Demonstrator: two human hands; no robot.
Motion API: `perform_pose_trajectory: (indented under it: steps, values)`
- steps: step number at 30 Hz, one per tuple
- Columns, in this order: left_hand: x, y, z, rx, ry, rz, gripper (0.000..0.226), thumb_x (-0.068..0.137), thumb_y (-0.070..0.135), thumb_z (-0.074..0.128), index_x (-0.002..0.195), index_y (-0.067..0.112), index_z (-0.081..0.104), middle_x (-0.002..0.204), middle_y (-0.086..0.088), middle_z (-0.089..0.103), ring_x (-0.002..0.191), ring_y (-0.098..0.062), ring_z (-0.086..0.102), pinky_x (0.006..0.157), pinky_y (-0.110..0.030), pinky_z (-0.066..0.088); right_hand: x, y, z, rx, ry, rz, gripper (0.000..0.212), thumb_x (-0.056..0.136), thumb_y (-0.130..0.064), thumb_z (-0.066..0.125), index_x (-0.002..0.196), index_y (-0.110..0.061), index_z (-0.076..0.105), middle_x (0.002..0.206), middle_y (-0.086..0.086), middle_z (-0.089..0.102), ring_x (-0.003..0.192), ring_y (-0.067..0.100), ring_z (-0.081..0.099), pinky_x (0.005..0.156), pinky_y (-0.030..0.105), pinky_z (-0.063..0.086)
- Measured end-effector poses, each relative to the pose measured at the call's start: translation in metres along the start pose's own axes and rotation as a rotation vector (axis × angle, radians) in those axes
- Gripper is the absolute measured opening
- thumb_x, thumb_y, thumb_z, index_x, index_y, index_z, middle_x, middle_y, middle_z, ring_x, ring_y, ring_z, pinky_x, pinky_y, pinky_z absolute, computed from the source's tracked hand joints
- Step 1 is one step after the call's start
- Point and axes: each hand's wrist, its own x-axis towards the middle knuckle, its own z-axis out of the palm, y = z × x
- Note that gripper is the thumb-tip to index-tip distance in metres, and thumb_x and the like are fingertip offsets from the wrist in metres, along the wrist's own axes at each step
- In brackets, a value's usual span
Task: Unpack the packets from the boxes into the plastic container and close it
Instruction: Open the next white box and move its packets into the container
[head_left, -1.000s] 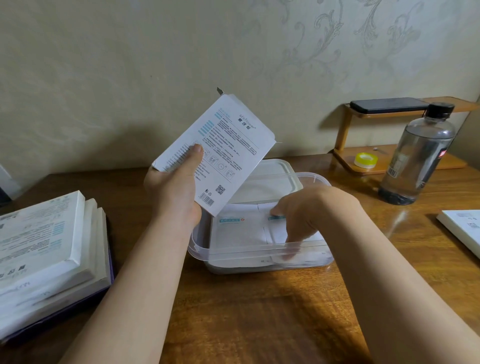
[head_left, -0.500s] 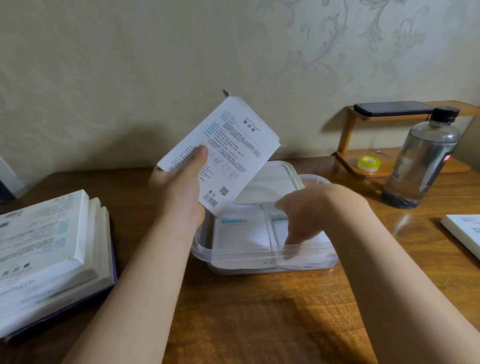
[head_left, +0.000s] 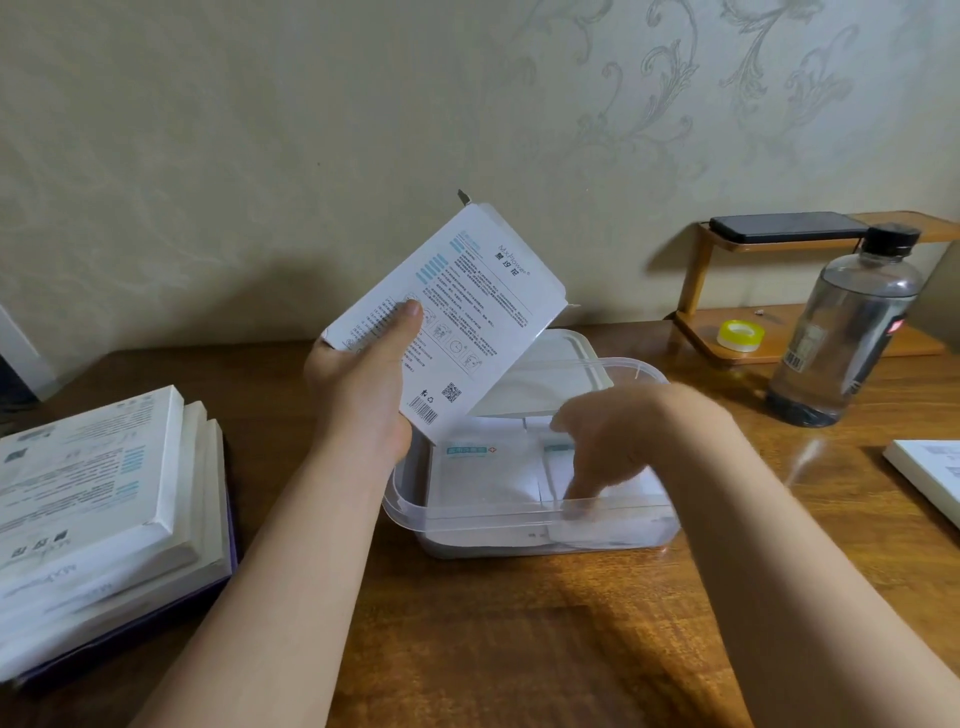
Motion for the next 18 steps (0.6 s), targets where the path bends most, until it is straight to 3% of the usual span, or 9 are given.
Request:
perform_pose_trajectory:
  steps: [2, 5, 7, 9, 11, 13, 18]
  values:
    - [0.001, 0.002, -0.001, 0.037, -0.053, -0.008, 0.026, 0.084, 0.003, 0.08, 0.109, 0.006, 0.073, 0.097, -0.011, 0.08, 0.087, -0.03, 0.078, 0.071, -0.047, 0.064, -0.015, 0.015, -0.018, 0.269, 0.232, -0.006, 0.064, 0.082, -0.038, 0.079, 0.139, -0.022, 0.052, 0.132, -0.001, 0.062, 0.118, 0.02, 0.058, 0.097, 0.031, 0.046]
    - [0.003, 0.005, -0.003, 0.124, -0.134, 0.007, 0.024, 0.083, 0.007, 0.081, 0.106, 0.011, 0.075, 0.1, -0.011, 0.08, 0.09, -0.031, 0.077, 0.073, -0.043, 0.063, -0.029, 0.034, -0.037, 0.615, 0.849, -0.026, 0.021, 0.087, -0.019, 0.068, 0.108, -0.023, 0.069, 0.099, -0.004, 0.071, 0.087, 0.015, 0.066, 0.07, 0.015, 0.047]
    - [0.002, 0.006, -0.004, 0.161, -0.202, 0.022, 0.029, 0.081, 0.009, 0.082, 0.109, 0.01, 0.074, 0.103, -0.013, 0.079, 0.092, -0.033, 0.076, 0.076, -0.044, 0.062, -0.033, 0.036, -0.041, 0.876, 1.006, -0.061, 0.012, 0.088, -0.013, 0.062, 0.095, -0.02, 0.068, 0.086, -0.007, 0.069, 0.076, 0.011, 0.067, 0.061, 0.007, 0.05]
    - [0.001, 0.007, -0.005, 0.173, -0.291, 0.029, 0.036, 0.076, 0.01, 0.084, 0.11, 0.009, 0.073, 0.106, -0.016, 0.078, 0.091, -0.034, 0.076, 0.076, -0.046, 0.062, -0.031, 0.034, -0.039, 1.103, 0.891, -0.148, 0.009, 0.087, -0.009, 0.064, 0.092, -0.015, 0.069, 0.085, 0.002, 0.074, 0.082, 0.021, 0.072, 0.076, 0.032, 0.062]
    - [0.001, 0.006, -0.006, 0.194, -0.366, 0.043, 0.039, 0.073, 0.012, 0.085, 0.11, 0.008, 0.073, 0.108, -0.017, 0.077, 0.092, -0.034, 0.076, 0.075, -0.045, 0.062, -0.029, 0.034, -0.037, 1.207, 0.774, -0.203, 0.008, 0.089, -0.006, 0.064, 0.092, -0.01, 0.07, 0.088, 0.01, 0.076, 0.091, 0.029, 0.073, 0.085, 0.052, 0.06]
    - [0.002, 0.008, -0.008, 0.204, -0.394, 0.068, 0.04, 0.073, 0.013, 0.082, 0.111, 0.007, 0.071, 0.109, -0.017, 0.077, 0.095, -0.036, 0.075, 0.074, -0.045, 0.062, -0.027, 0.035, -0.037, 1.288, 0.711, -0.241, 0.01, 0.091, -0.003, 0.062, 0.096, -0.005, 0.07, 0.092, 0.016, 0.076, 0.093, 0.034, 0.073, 0.088, 0.056, 0.057]
    - [0.003, 0.01, -0.011, 0.225, -0.417, 0.122, 0.056, 0.071, 0.011, 0.082, 0.119, -0.009, 0.062, 0.109, -0.022, 0.075, 0.097, -0.041, 0.074, 0.076, -0.049, 0.062, -0.023, 0.04, -0.033, 1.461, 0.485, -0.347, 0.016, 0.092, 0.003, 0.059, 0.105, 0.009, 0.067, 0.101, 0.023, 0.074, 0.101, 0.036, 0.072, 0.092, 0.046, 0.057]
